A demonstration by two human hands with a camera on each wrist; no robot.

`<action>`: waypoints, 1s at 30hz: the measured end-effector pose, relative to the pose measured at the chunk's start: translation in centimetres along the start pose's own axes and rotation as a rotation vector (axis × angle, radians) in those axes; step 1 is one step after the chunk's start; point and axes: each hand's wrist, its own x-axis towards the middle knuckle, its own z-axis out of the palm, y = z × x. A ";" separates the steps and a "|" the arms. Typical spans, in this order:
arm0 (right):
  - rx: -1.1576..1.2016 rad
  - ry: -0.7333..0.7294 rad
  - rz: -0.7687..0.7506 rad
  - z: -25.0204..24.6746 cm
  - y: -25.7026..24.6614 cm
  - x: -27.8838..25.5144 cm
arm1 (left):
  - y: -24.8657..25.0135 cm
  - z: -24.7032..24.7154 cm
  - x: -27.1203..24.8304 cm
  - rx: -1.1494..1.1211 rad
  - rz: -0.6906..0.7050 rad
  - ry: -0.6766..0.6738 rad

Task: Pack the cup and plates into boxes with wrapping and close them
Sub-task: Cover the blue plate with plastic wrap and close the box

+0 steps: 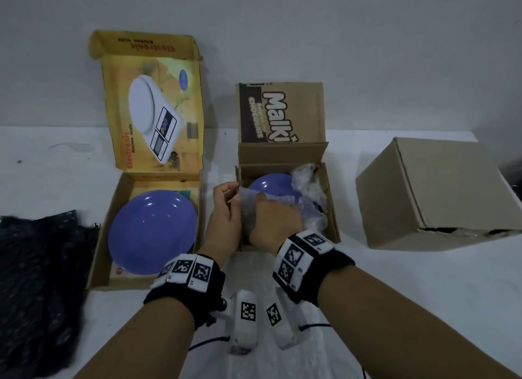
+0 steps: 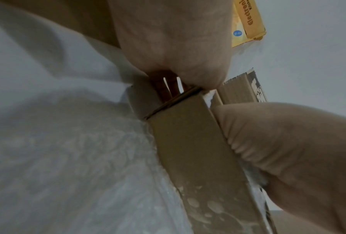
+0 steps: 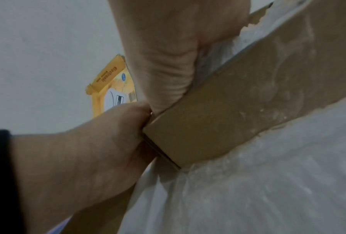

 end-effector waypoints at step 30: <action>0.338 -0.348 -0.127 -2.8 3.0 0.6 | -0.3 -0.1 0.1 0.115 0.044 0.043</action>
